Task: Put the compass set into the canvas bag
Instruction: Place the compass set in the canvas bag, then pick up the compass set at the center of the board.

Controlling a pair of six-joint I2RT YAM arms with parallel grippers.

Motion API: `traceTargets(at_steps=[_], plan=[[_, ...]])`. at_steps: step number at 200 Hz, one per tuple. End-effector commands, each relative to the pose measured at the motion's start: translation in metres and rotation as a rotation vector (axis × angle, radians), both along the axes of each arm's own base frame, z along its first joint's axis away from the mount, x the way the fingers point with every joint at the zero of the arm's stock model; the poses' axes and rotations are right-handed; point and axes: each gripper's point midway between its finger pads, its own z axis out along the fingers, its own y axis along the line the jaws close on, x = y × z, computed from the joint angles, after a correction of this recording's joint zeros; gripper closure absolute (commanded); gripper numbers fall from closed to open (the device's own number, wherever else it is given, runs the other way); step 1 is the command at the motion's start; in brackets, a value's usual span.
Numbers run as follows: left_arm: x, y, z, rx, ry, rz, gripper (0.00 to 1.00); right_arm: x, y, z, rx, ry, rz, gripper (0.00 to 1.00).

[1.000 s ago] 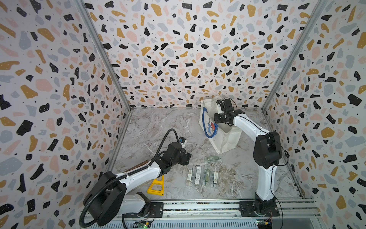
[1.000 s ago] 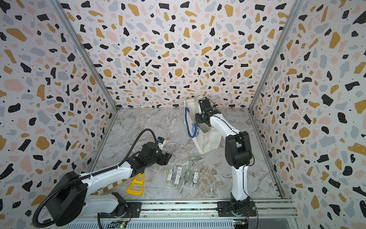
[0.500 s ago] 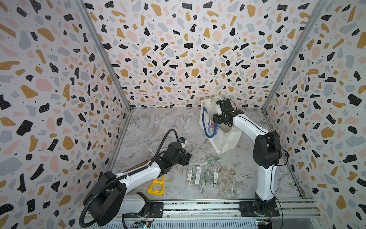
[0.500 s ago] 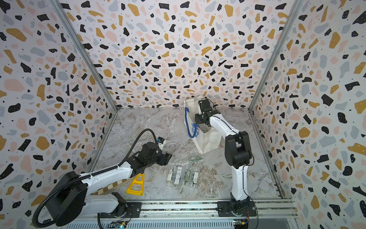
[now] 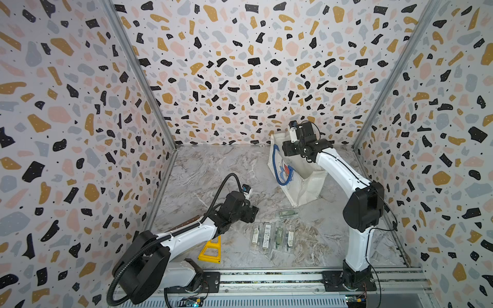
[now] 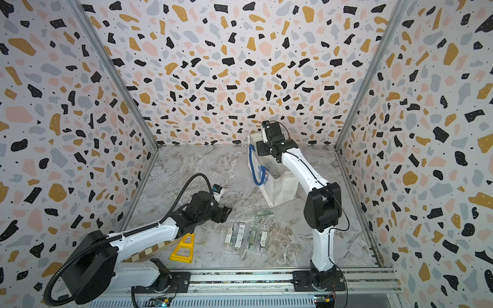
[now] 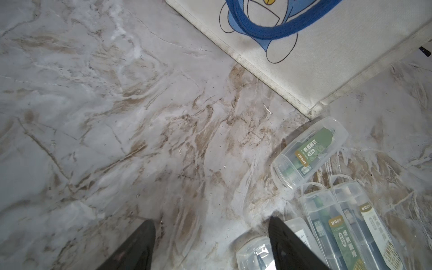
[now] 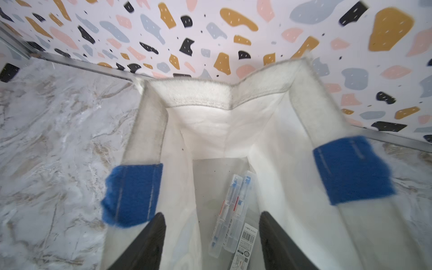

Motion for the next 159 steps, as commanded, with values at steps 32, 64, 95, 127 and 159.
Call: traceTargets(at_steps=[32, 64, 95, 127, 159], plan=[[0.008, -0.013, 0.019, -0.035, -0.059, -0.044, 0.23, -0.052, -0.025, 0.1, 0.073, -0.23, -0.022, 0.31], [0.007, -0.015, 0.018, -0.028, -0.067, -0.069, 0.23, -0.073, -0.033, 0.111, 0.119, -0.277, -0.024, 0.28], [0.005, -0.021, 0.016, -0.015, -0.071, -0.11, 0.23, -0.091, -0.037, 0.106, 0.152, -0.276, -0.012, 0.28], [-0.004, -0.041, 0.017, -0.013, -0.079, -0.219, 0.23, -0.103, -0.043, 0.093, 0.152, -0.263, -0.02, 0.27], [-0.015, -0.067, 0.021, 0.014, -0.093, -0.361, 0.23, -0.113, -0.046, 0.08, 0.153, -0.239, -0.009, 0.26]])
